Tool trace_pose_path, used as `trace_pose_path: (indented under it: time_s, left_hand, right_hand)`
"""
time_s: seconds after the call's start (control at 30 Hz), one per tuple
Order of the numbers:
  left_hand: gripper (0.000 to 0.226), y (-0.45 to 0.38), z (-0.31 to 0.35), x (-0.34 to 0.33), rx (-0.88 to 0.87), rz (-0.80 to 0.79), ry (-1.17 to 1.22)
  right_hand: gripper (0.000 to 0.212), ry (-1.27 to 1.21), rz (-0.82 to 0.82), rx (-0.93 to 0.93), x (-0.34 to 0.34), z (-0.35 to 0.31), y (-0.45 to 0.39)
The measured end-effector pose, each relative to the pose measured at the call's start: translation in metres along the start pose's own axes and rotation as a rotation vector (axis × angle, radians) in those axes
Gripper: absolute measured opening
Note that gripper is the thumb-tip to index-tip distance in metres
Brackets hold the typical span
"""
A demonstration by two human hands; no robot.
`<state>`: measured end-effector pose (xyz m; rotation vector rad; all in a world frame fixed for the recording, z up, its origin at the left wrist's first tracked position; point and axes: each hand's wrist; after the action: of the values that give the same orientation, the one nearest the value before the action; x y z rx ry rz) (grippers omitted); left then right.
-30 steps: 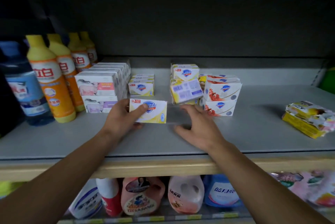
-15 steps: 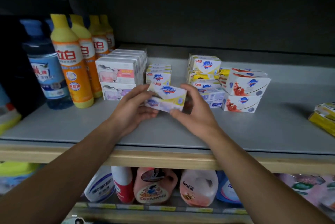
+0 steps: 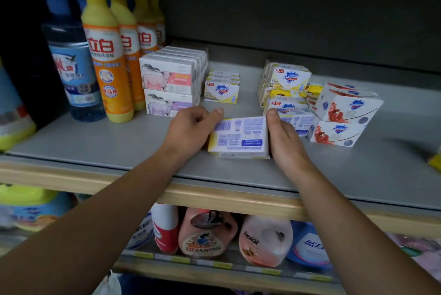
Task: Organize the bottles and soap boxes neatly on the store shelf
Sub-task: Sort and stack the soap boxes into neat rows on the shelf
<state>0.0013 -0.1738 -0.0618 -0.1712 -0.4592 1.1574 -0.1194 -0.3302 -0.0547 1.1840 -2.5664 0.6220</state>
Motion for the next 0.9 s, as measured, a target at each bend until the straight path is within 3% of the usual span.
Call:
trace_pose_path:
  time_s: [0.1,0.37,0.5,0.63,0.73,0.9]
  left_hand:
    - [0.046,-0.001,-0.002,-0.001,0.021,0.011,-0.028]
    - [0.017,0.003,0.005,-0.002,-0.007,-0.2,-0.036]
    - [0.019,0.005,0.006,-0.002,-0.045,-0.286,-0.088]
    - [0.002,0.006,0.006,-0.001,-0.122,-0.204,0.039]
    - [0.012,0.007,0.005,-0.001,-0.136,-0.14,0.071]
    - [0.03,0.008,0.005,0.0,-0.129,-0.081,0.055]
  right_hand:
    - [0.059,0.016,0.06,0.019,0.001,0.005,-0.003]
    - [0.057,0.031,0.094,0.082,0.002,0.008,-0.003]
    - [0.056,0.01,0.096,0.036,0.002,0.004,-0.001]
    - [0.035,-0.111,0.021,-0.008,0.002,0.0,0.001]
    - [0.011,-0.063,0.011,0.083,0.0,0.0,0.001]
    - [0.026,-0.126,0.019,0.196,0.003,-0.005,0.009]
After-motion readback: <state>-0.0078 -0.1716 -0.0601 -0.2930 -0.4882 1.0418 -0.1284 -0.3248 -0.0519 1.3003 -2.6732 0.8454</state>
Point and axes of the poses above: each hand's wrist, its own y-axis away from the middle knuckle, its own x-axis out of the back of the hand, z = x × y, and after that the axes turned 2 degrees about z, right-handed
